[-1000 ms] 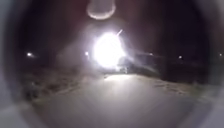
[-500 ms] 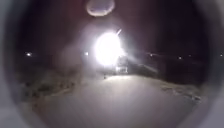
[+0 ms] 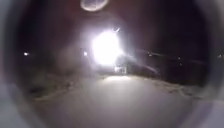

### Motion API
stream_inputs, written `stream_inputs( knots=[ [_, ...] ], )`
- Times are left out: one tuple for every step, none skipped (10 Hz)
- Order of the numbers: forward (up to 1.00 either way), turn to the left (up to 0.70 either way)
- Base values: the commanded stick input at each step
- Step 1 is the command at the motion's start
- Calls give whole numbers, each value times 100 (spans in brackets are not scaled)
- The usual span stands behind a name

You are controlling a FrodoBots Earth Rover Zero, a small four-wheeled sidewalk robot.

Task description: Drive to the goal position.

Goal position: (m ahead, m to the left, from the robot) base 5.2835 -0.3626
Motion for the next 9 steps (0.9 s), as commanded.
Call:
stream_inputs(
  knots=[
    [100,0],
    [100,0],
    [100,0],
    [100,0],
    [100,0],
    [100,0],
    [100,0],
    [100,0],
    [100,0]
  ],
)
